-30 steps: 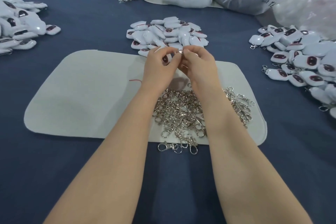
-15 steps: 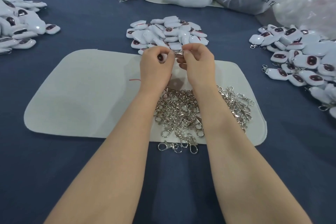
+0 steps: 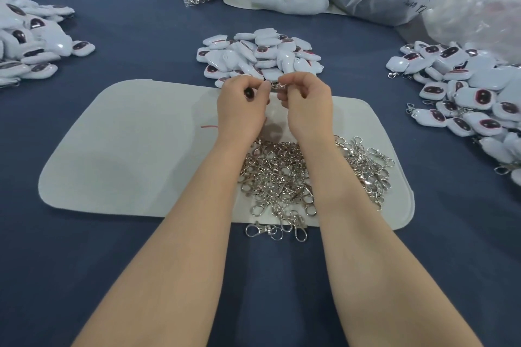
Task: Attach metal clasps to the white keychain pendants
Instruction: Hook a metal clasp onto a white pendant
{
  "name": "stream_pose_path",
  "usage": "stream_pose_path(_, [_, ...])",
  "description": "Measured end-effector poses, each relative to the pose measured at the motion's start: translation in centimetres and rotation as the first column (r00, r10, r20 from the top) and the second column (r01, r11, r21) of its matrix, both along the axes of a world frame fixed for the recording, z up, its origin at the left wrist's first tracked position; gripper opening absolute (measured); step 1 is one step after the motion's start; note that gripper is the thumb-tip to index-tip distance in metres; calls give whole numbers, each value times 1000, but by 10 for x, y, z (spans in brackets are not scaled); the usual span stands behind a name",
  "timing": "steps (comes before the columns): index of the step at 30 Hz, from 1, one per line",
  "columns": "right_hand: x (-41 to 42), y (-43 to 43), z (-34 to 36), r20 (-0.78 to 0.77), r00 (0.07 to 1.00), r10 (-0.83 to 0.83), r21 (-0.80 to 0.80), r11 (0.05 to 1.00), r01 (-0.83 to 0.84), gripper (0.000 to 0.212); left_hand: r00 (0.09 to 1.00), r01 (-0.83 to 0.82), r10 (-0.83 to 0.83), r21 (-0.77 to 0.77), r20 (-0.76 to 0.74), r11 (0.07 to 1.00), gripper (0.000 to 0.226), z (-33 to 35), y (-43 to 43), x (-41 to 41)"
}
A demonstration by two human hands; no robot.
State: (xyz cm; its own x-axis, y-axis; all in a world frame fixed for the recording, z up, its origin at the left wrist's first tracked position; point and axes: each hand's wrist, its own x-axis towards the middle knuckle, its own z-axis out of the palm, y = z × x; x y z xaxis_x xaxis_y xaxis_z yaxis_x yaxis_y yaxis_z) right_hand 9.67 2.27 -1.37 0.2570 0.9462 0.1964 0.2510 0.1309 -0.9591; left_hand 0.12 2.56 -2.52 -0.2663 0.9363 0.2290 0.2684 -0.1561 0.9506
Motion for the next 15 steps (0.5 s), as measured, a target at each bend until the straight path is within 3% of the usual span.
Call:
stream_pose_path(4, [-4, -3, -2, 254, 967, -25, 58, 998, 10, 23, 999, -11, 13, 33, -40, 999, 22, 0, 0, 0])
stream_pose_path(8, [-7, -7, -2, 338, 941, 13, 147, 987, -66, 18, 979, 1, 16, 87, -202, 996, 12, -2, -1, -1])
stream_pose_path(15, [-4, -6, -1, 241, 968, -71, 119, 992, 44, 10, 968, 29, -3, 101, -251, 994, 13, -2, -5, 5])
